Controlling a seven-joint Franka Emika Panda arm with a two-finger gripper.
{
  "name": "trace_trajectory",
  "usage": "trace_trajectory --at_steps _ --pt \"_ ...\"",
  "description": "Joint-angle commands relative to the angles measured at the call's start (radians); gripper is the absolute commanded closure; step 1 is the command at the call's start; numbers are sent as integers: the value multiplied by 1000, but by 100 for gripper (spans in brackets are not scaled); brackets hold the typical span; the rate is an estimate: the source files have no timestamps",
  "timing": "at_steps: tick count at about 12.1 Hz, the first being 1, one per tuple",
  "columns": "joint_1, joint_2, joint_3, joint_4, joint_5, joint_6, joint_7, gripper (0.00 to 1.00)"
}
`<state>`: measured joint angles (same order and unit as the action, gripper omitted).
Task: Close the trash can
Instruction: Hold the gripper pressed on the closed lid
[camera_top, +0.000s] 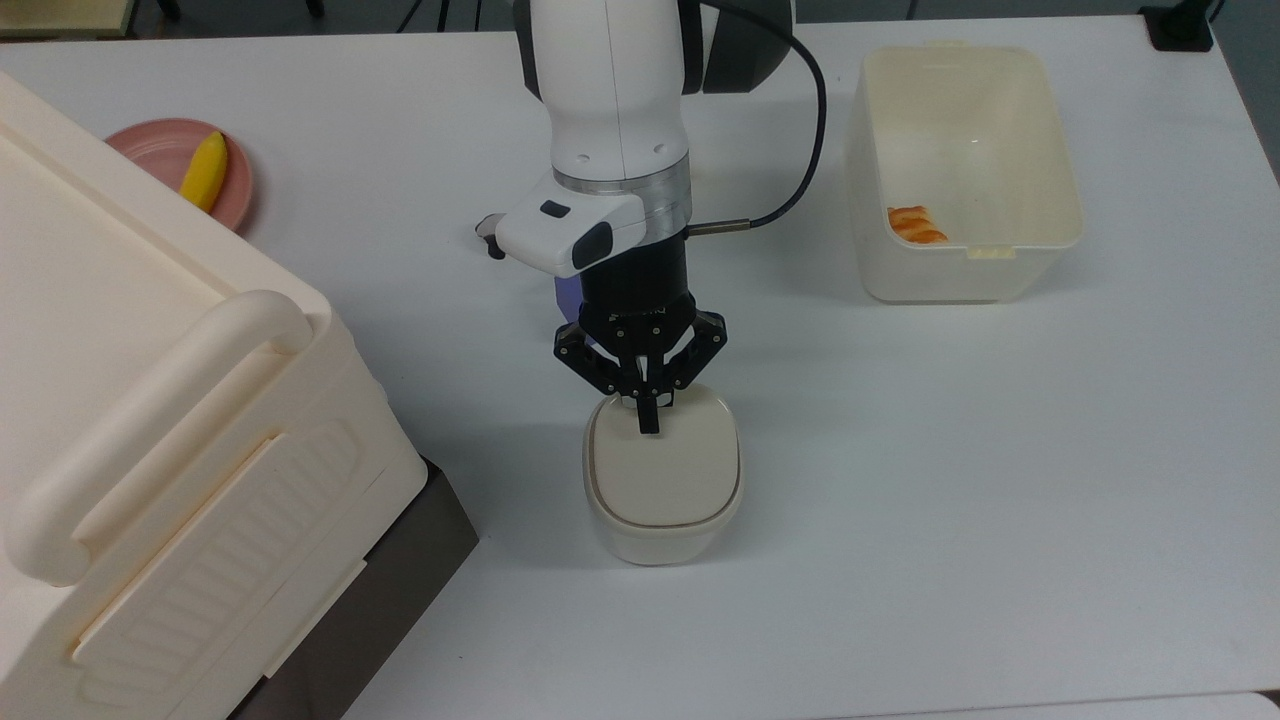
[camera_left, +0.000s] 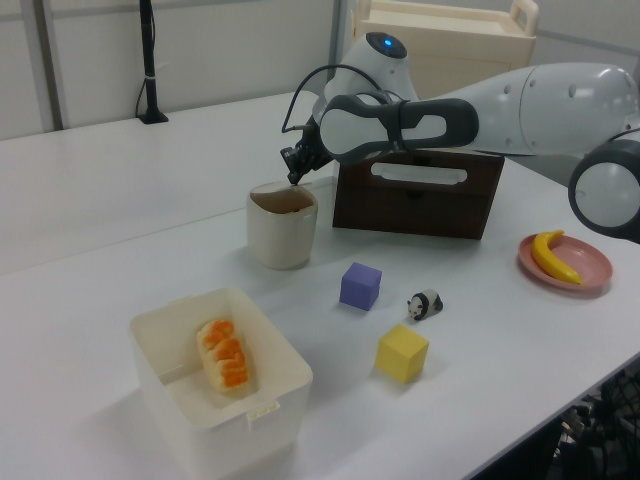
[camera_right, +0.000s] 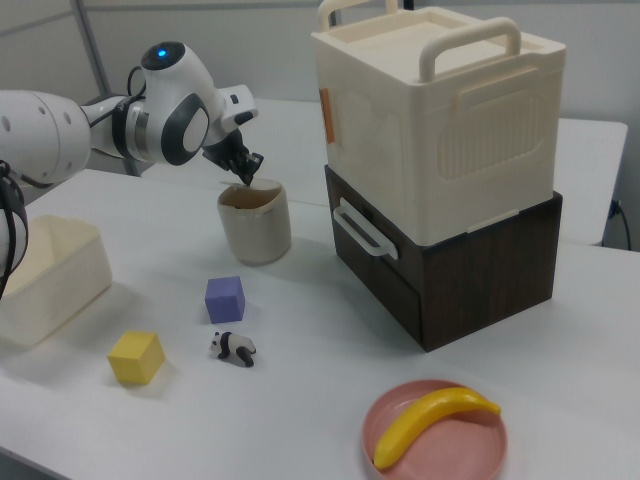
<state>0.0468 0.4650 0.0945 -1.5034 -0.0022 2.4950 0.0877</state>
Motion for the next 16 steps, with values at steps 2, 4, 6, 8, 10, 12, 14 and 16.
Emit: trace_trajectory --at_steps 2,4,6,8,10,12,14,16 --pt "10 -42 -10 -58 -4 -42 17 100" --pt "12 -42 -10 -70 -4 -42 15 100" --pt "13 -40 -10 -75 -4 -42 14 100" --pt "12 -40 -10 -84 -4 -42 12 100" --pt "12 -37 -10 -89 -21 -42 9 100" --pt "13 -34 -10 -90 -21 -42 9 100" --pt "15 -29 -10 -95 -38 -42 9 100" --pt "13 -23 -10 -103 -44 -39 9 100"
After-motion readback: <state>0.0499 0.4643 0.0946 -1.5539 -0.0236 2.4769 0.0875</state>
